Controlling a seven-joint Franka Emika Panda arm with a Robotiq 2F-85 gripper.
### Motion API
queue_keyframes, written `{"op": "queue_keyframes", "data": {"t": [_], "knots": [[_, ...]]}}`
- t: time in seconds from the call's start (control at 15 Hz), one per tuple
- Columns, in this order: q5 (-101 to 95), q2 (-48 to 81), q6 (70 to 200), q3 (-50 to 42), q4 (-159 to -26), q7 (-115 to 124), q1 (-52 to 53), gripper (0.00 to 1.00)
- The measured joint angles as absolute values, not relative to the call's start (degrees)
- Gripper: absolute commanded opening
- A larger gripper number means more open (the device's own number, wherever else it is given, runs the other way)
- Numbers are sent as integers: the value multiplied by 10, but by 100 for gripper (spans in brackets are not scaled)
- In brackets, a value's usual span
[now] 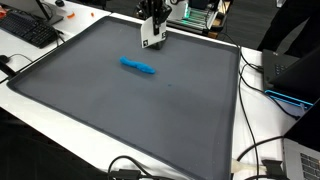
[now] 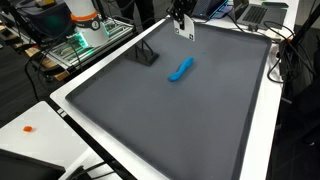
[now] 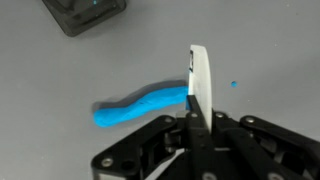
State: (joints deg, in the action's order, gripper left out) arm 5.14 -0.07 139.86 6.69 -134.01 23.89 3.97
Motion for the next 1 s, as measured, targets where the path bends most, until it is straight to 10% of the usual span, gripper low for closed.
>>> {"op": "queue_keyframes", "data": {"t": [1.0], "knots": [[43,25,1390,67,-1313,118,49,1]]}}
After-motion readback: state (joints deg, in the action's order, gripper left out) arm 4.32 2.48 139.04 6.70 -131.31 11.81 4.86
